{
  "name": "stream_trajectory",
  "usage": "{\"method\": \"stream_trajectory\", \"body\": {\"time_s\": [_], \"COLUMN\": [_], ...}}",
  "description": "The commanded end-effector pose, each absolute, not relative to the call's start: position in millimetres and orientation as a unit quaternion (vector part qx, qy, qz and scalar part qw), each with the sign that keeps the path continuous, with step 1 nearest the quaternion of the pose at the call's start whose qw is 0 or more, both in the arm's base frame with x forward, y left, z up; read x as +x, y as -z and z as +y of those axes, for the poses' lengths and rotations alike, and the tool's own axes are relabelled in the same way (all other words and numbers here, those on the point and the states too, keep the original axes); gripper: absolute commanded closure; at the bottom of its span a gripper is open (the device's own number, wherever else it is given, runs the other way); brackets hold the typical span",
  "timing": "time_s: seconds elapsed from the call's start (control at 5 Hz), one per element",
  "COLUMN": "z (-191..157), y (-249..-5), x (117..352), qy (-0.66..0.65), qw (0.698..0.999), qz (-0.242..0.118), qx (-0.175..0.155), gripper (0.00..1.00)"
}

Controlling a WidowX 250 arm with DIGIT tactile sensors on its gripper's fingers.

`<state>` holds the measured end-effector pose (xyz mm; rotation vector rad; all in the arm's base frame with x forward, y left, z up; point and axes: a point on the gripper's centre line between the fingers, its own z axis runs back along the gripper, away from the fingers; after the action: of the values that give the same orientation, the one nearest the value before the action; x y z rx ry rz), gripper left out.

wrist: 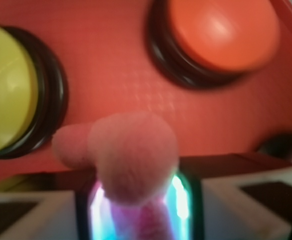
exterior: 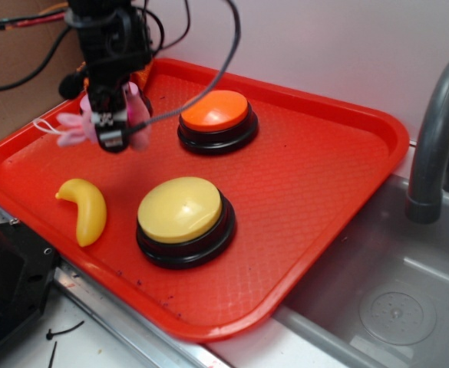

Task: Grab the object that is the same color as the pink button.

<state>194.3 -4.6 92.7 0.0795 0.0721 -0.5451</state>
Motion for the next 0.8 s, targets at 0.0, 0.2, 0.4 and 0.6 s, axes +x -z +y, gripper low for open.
{"method": "stream_trajectory", "body": {"time_s": [0.0, 0.2, 0.4, 0.6], "z": [-8, -4, -1, 2], "y": [-161, -190, -207, -210], "x": [202, 203, 199, 197], "qy": [0.03, 0.001, -0.021, -0.03], "qw": [0.998, 0.999, 0.999, 0.999], "qz": [-0.005, -0.027, -0.036, -0.034], "qx": [-0.046, -0.03, -0.016, 0.001], "gripper": [1.0, 1.0, 1.0, 1.0]}}
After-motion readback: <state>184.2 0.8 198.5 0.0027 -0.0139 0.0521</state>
